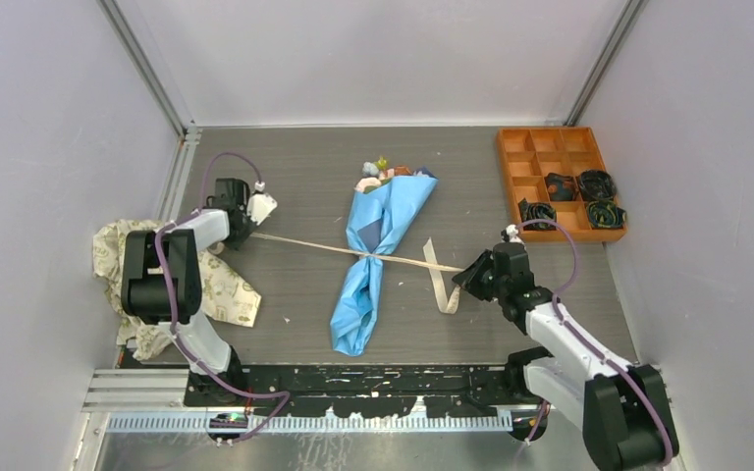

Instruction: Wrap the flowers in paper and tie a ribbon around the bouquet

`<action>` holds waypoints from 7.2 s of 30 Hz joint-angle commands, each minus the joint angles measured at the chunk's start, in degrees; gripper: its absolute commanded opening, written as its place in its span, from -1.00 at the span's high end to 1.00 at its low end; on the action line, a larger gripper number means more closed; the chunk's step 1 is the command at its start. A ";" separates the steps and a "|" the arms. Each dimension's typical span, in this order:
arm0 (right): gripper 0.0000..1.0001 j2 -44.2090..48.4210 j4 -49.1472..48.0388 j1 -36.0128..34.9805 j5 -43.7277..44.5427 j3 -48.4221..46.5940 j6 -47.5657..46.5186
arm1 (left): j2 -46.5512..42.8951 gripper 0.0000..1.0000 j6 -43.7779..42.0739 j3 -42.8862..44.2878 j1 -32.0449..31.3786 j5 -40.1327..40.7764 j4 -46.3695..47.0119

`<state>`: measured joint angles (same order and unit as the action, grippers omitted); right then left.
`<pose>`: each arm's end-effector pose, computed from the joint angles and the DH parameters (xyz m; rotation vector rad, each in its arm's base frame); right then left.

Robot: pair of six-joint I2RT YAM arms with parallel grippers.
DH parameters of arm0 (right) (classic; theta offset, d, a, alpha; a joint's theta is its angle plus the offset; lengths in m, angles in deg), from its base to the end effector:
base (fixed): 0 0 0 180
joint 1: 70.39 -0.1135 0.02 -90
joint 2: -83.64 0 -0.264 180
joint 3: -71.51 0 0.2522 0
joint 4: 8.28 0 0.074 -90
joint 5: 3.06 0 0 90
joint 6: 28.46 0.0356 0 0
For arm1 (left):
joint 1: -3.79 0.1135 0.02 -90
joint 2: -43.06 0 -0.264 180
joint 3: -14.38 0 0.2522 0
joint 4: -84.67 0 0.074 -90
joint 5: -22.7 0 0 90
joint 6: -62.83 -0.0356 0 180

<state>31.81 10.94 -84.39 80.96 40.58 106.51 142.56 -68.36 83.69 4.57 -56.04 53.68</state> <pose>0.1700 0.0462 0.1606 0.5732 2.2830 0.6456 0.3339 0.0115 0.1516 0.8678 2.5560 0.4967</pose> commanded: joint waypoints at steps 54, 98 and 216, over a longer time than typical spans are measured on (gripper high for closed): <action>0.98 -35.94 -30.65 -30.28 -8.79 -32.79 -34.93 | -36.69 -0.09 5.96 7.60 -21.03 -26.14 -50.59; -0.16 -22.09 22.34 -19.05 10.79 -45.94 -15.29 | -11.87 0.99 42.96 -20.68 -32.16 -37.34 57.52; 0.98 -27.26 -28.36 -26.14 -11.26 -24.50 -26.78 | -20.62 -0.81 30.87 13.32 -24.81 -10.13 -46.11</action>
<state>5.12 -13.85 -110.32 70.42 18.42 82.40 116.14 -45.32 94.99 -22.99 -75.14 39.06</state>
